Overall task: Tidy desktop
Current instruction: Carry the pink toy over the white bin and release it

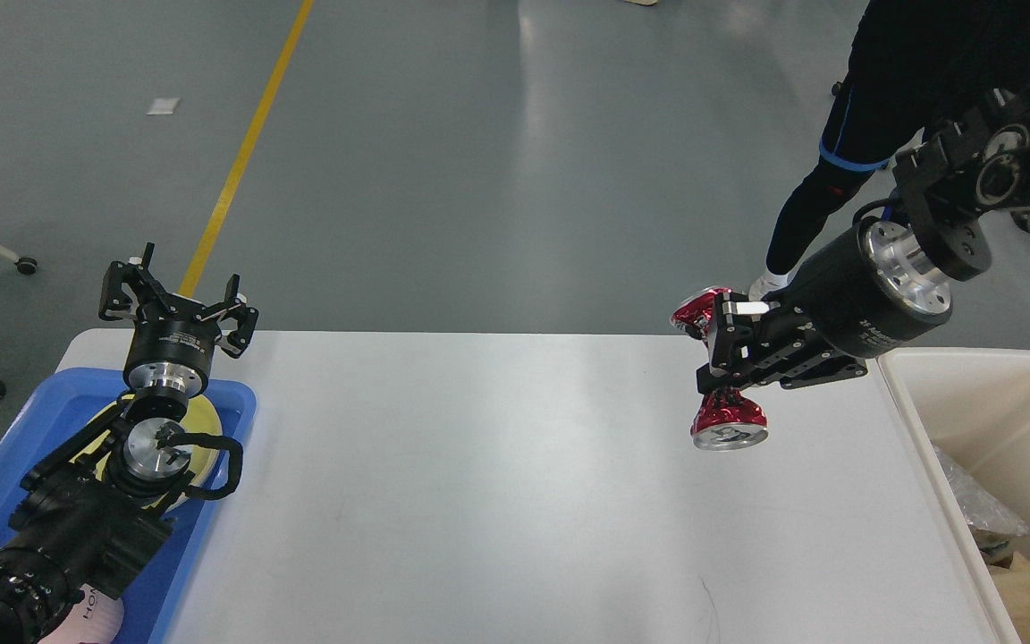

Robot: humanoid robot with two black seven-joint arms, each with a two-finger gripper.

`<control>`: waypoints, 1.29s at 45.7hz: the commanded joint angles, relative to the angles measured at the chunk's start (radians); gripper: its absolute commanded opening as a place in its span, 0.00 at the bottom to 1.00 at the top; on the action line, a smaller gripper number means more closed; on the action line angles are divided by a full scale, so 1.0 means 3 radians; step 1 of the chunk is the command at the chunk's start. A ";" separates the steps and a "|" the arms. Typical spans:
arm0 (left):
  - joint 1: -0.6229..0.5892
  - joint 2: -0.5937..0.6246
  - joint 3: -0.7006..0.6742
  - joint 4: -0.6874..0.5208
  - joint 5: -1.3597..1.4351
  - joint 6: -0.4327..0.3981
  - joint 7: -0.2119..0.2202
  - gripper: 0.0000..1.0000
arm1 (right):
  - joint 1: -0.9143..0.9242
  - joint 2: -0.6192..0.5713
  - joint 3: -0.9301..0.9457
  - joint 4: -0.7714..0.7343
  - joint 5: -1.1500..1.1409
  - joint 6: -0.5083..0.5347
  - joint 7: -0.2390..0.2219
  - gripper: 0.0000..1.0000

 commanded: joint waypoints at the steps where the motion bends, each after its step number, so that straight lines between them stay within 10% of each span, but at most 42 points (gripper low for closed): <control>1: 0.0000 0.0000 -0.0001 0.0000 0.0003 0.0001 0.0000 1.00 | -0.0192 -0.0029 -0.0085 -0.0101 -0.0032 -0.0185 0.0001 0.00; 18: 0.0000 0.0000 -0.0001 0.0000 -0.0002 0.0001 0.0000 1.00 | -0.2849 -0.0550 -0.0643 -0.2809 0.0162 -0.1489 -0.0060 0.00; 29: 0.0000 0.0000 -0.0001 0.0000 0.0003 0.0001 0.0000 1.00 | -0.5135 -0.0576 -0.0285 -0.5504 0.0872 -0.1500 -0.0101 0.00; 35: 0.0000 0.0000 -0.0001 0.0000 -0.0002 0.0001 0.0000 1.00 | -0.5566 -0.0403 0.0027 -0.5731 0.1068 -0.1566 -0.0418 0.00; 36: 0.0000 0.0000 -0.0001 0.0000 0.0003 0.0001 0.0000 1.00 | -0.5572 -0.0372 0.0038 -0.5731 0.1063 -0.1582 -0.0454 0.34; 37: 0.0000 0.0000 -0.0001 0.0000 0.0003 0.0001 0.0000 1.00 | -0.5577 -0.0352 0.0043 -0.5731 0.1063 -0.1602 -0.0479 0.95; 38: 0.0000 0.0000 -0.0001 0.0000 0.0003 0.0001 0.0000 1.00 | -0.5582 -0.0341 0.0043 -0.5726 0.1063 -0.1602 -0.0495 1.00; 59: 0.0000 0.0000 0.0004 0.0000 0.0003 0.0001 0.0000 1.00 | -0.5552 -0.0285 0.0140 -0.5742 0.1114 -0.1607 -0.0515 1.00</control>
